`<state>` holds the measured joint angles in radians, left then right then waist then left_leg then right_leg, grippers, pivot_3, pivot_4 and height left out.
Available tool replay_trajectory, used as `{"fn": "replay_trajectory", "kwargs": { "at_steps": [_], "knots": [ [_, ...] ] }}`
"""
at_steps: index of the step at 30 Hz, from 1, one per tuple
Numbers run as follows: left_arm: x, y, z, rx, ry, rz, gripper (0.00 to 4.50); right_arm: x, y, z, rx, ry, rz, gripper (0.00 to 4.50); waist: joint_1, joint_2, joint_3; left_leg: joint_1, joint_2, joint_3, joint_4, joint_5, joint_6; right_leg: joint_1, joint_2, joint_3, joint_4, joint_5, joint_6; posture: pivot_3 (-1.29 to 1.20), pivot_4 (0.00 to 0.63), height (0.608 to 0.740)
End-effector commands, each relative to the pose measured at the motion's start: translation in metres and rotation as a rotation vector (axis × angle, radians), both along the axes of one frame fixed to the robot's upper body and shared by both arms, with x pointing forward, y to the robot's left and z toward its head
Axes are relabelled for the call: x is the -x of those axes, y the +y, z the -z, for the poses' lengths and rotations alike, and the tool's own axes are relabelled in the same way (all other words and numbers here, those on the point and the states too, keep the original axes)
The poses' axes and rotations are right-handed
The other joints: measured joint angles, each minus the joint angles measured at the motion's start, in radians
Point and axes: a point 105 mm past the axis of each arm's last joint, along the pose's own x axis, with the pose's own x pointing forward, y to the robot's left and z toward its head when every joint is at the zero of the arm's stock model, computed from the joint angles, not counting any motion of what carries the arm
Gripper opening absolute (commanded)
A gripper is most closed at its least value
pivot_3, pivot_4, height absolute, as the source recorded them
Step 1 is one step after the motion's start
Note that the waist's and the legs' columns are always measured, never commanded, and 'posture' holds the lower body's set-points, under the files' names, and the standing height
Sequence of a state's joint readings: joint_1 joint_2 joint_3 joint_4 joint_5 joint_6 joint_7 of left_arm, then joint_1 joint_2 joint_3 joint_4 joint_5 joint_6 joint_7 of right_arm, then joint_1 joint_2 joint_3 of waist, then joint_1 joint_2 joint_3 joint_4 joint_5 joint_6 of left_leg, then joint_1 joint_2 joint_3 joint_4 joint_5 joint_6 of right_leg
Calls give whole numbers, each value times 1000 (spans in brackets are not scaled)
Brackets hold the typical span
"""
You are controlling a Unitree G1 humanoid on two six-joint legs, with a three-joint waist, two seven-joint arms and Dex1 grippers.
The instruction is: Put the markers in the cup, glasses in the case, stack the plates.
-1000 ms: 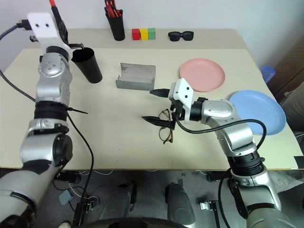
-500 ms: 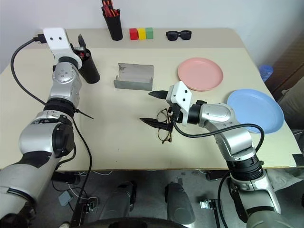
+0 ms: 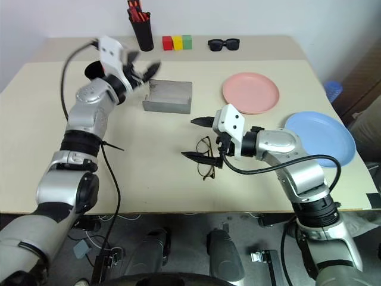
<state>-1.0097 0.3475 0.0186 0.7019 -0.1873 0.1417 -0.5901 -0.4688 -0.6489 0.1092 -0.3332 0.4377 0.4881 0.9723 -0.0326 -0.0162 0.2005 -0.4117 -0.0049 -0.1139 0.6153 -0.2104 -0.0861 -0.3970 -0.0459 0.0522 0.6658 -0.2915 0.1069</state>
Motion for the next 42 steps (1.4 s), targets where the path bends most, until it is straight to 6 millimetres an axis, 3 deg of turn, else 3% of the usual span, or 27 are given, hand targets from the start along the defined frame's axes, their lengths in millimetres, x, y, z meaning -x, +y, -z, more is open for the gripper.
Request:
{"fn": "replay_trajectory", "kwargs": {
  "at_steps": [1,9,13,16,22,27,30,35,38,42],
  "knots": [
    [-3,8,12,-151,78,-14,3952,7,-8,-11,14,-39,-12,4500,-13,0,0,0,0,0,0,0,0,0,0,0,0,0,0,0,150,740],
    [-5,8,59,-394,325,89,3952,13,-29,-7,68,-29,56,4500,-9,0,0,1,0,0,0,0,0,1,0,0,-1,0,0,0,150,740],
    [-4,5,61,-421,363,122,3952,18,-33,-6,68,-30,83,4500,-9,0,0,0,0,0,0,0,0,1,0,0,-1,0,0,0,150,740],
    [-4,4,61,-421,379,136,3084,22,-35,-5,73,-25,97,4500,-11,0,0,0,0,0,0,0,0,1,0,0,-1,0,0,0,150,740],
    [-3,7,65,-448,383,143,77,25,-39,-4,84,-17,114,4500,-11,0,0,0,0,0,0,0,0,1,0,0,0,0,0,0,150,740],
    [-2,10,63,-490,342,162,32,23,-39,-5,88,-20,112,4500,-10,0,0,1,0,0,0,0,0,1,0,0,0,0,0,0,150,740],
    [11,10,56,-493,324,300,32,24,-38,-6,93,-18,99,4500,-12,0,0,1,0,0,0,0,0,1,0,0,0,0,0,0,150,740],
    [68,31,58,-613,354,658,32,30,-33,-5,109,8,43,4500,-20,0,0,1,1,0,-1,0,0,0,0,0,0,0,0,0,150,740],
    [94,46,64,-653,449,686,32,25,-34,11,162,115,87,4500,-23,0,1,1,1,0,-2,0,0,0,0,1,0,0,0,0,150,740],
    [115,48,68,-615,491,718,32,10,-36,24,156,216,187,4500,-7,0,1,1,1,0,1,0,0,1,0,0,0,0,-1,0,150,740]
  ]
}}
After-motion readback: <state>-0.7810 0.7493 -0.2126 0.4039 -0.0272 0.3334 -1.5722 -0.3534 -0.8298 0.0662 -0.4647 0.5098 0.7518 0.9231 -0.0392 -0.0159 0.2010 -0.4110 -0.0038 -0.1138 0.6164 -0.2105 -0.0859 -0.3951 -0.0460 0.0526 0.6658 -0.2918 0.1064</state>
